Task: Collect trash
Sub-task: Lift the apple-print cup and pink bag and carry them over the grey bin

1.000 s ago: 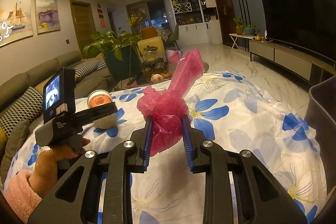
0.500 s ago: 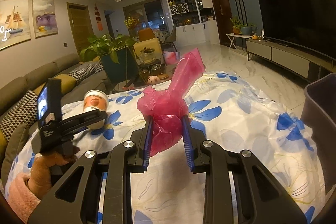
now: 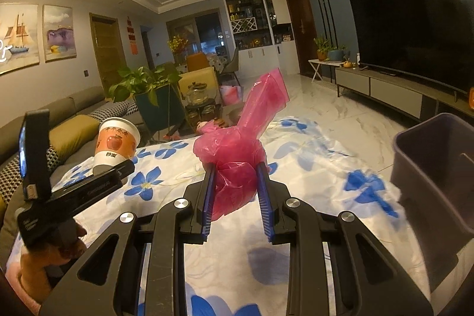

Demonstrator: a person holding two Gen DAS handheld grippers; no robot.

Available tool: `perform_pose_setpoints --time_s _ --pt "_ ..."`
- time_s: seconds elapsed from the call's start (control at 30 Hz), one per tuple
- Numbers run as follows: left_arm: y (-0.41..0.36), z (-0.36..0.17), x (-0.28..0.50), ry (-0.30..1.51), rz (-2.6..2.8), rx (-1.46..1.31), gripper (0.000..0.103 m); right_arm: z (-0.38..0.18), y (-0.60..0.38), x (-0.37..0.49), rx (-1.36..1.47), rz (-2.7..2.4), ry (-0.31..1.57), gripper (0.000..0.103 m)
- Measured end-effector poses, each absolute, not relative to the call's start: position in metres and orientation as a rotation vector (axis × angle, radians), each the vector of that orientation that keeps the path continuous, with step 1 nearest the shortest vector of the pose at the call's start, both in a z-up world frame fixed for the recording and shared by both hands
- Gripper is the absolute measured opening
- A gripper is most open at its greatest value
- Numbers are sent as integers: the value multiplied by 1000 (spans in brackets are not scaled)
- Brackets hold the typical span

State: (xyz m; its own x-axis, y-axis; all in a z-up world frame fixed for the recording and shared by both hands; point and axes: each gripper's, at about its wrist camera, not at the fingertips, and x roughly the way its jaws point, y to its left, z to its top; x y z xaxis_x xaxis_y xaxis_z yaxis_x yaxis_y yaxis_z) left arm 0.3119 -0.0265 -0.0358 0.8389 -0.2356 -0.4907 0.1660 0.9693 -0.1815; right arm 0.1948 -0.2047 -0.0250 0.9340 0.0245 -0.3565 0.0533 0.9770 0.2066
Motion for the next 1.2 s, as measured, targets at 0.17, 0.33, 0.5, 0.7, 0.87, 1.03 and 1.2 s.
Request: perform_pose_setpoints --time_s 0.17,0.33,0.5,0.7,0.87,1.03,1.2 --pt "-57 -22 283 499 -281 -101 55 -17 -219 173 212 -44 346 28" --pt "-88 -10 257 467 -357 -75 55 -8 -239 154 211 -86 324 28" --pt "-127 -1 234 442 -449 -46 55 -2 -266 134 195 -149 300 28" --pt "-186 7 211 405 -584 -5 55 5 -312 114 190 -264 262 28" --pt "-236 8 205 396 -720 7 55 8 -351 101 201 -354 232 29" --pt "-284 -1 210 402 -836 27 55 2 -387 99 228 -411 227 29" --pt "-324 -16 220 437 -916 55 56 -11 -413 97 258 -435 249 29"
